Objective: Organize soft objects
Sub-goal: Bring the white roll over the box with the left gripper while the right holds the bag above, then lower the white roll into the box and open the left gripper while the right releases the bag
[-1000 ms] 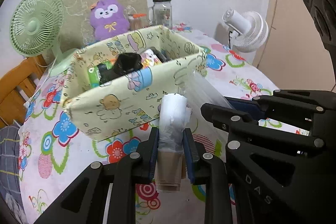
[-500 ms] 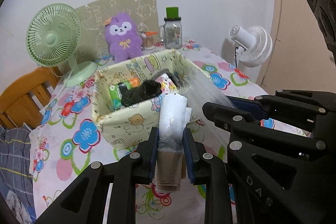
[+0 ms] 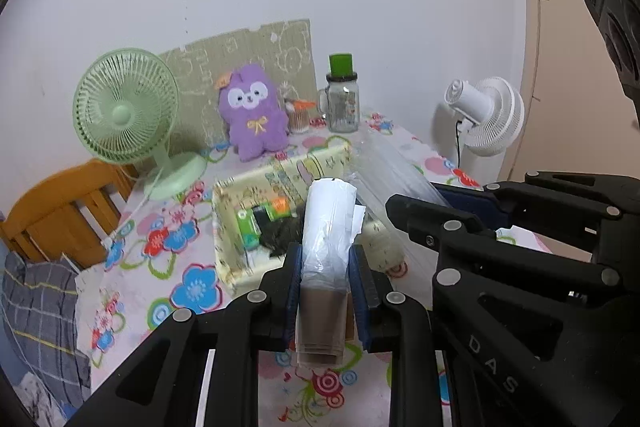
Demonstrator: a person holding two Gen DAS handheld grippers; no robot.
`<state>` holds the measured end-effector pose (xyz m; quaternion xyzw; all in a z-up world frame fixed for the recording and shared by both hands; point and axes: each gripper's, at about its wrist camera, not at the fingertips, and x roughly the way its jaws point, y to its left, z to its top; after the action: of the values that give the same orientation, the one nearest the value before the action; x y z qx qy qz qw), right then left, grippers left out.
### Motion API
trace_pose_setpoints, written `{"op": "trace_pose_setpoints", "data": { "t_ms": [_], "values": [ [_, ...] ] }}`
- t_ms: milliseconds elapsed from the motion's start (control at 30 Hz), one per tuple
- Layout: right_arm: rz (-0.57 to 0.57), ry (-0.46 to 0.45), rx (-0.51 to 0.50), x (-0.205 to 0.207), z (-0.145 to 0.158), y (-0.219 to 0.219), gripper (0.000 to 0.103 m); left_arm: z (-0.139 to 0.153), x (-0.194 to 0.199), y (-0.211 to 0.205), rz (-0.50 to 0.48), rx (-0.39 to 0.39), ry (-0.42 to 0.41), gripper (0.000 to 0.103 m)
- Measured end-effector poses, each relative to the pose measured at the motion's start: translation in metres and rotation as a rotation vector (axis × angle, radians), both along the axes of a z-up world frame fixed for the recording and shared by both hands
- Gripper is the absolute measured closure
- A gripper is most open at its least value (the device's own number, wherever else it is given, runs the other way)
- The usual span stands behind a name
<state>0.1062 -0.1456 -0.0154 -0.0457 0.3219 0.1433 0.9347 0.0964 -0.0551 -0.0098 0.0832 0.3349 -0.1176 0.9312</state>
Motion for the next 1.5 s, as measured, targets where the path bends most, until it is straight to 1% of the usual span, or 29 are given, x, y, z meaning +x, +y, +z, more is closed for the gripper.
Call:
{"op": "trace_pose_setpoints", "data": {
  "t_ms": [167, 367, 500, 967, 1067, 1200, 1500],
  "values": [
    [-0.006, -0.036, 0.001, 0.005, 0.013, 0.001, 0.088, 0.013, 0.005, 0.001, 0.006, 0.006, -0.04, 0.081],
    [-0.008, -0.039, 0.004, 0.018, 0.018, 0.002, 0.088, 0.018, 0.017, 0.003, 0.013, 0.002, -0.049, 0.081],
    [-0.015, -0.041, 0.006, 0.031, 0.019, 0.004, 0.088, 0.019, 0.025, 0.003, 0.017, 0.004, -0.051, 0.081],
    [-0.058, -0.019, 0.018, 0.077, 0.012, 0.0, 0.088, 0.015, 0.071, 0.001, -0.001, 0.004, -0.04, 0.081],
    [-0.072, -0.003, 0.029, 0.093, 0.006, -0.001, 0.088, 0.011, 0.085, 0.002, 0.001, -0.007, -0.024, 0.08],
    [-0.076, 0.024, 0.027, 0.11, -0.003, 0.004, 0.088, 0.0, 0.105, 0.007, 0.027, -0.019, 0.016, 0.08],
    [-0.079, 0.077, 0.022, 0.138, -0.023, 0.007, 0.088, -0.022, 0.134, 0.019, 0.072, -0.027, 0.075, 0.078]
  ]
}}
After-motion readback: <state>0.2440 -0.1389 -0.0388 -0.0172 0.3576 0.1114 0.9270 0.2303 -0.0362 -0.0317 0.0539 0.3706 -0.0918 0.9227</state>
